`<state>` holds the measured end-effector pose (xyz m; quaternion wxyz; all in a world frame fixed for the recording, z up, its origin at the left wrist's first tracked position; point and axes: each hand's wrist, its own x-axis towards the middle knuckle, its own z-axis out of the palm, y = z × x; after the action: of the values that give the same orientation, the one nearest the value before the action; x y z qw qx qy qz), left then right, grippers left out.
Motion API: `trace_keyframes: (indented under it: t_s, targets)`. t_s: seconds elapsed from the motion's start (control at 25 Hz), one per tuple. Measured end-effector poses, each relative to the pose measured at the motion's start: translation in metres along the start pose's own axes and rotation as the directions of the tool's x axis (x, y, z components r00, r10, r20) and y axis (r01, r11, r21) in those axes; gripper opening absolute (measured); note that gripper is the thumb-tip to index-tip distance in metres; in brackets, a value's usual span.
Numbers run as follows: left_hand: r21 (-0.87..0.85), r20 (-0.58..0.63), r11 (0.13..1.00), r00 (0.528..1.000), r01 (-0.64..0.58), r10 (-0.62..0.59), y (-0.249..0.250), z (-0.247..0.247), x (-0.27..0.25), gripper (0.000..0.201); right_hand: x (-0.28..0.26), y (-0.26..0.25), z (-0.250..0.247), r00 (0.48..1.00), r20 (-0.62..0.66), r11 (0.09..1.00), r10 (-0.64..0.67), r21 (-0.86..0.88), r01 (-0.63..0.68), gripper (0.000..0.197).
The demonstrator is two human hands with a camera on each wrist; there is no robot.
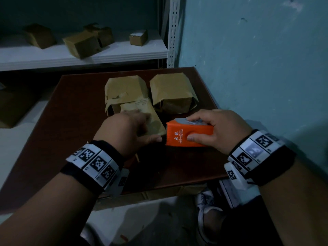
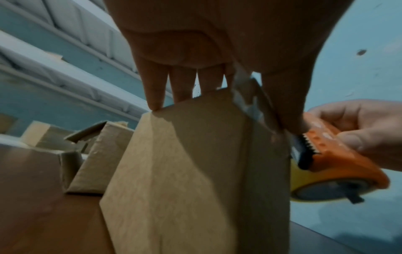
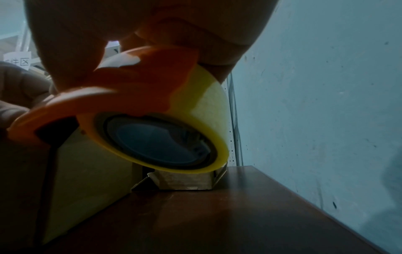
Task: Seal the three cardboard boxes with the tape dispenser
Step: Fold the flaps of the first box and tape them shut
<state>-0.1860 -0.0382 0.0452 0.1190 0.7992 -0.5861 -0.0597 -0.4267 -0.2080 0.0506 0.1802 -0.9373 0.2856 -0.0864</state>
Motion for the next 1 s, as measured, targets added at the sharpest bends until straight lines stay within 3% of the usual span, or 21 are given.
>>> trace_keyframes:
  t_s: [0.24, 0.36, 0.6, 0.88, 0.96, 1.0]
  targets:
    - [-0.075, 0.014, 0.996, 0.999, 0.044, -0.043, -0.004, 0.007, -0.006, 0.079, 0.002, 0.002, -0.018, 1.0, -0.022, 0.999, 0.016, -0.045, -0.017, 0.068]
    - [-0.117, 0.05, 0.99, 0.996, 0.076, -0.07, -0.005, 0.006, -0.006, 0.059, -0.001, 0.002, -0.026, 0.999, -0.028, 0.997, 0.037, -0.072, -0.038, 0.062]
    - [-0.155, 0.066, 0.985, 0.995, 0.079, -0.07, -0.006, 0.007, -0.005, 0.036, 0.001, 0.003, -0.03, 0.991, -0.048, 0.978, 0.128, -0.162, -0.134, 0.062]
    - [-0.113, 0.006, 0.991, 0.997, 0.078, -0.078, -0.005, 0.009, -0.001, 0.056, 0.027, -0.023, -0.006, 0.982, -0.084, 0.926, 0.172, -0.326, -0.19, 0.044]
    - [-0.082, 0.021, 0.993, 0.997, 0.082, -0.08, -0.004, 0.008, 0.0, 0.066, 0.029, -0.014, -0.01, 0.96, -0.144, 0.857, 0.238, -0.435, -0.278, 0.033]
    - [-0.086, 0.036, 0.993, 0.996, 0.084, -0.081, -0.002, 0.007, -0.001, 0.067, 0.027, -0.006, -0.012, 0.941, -0.181, 0.851, 0.285, -0.404, -0.335, 0.032]
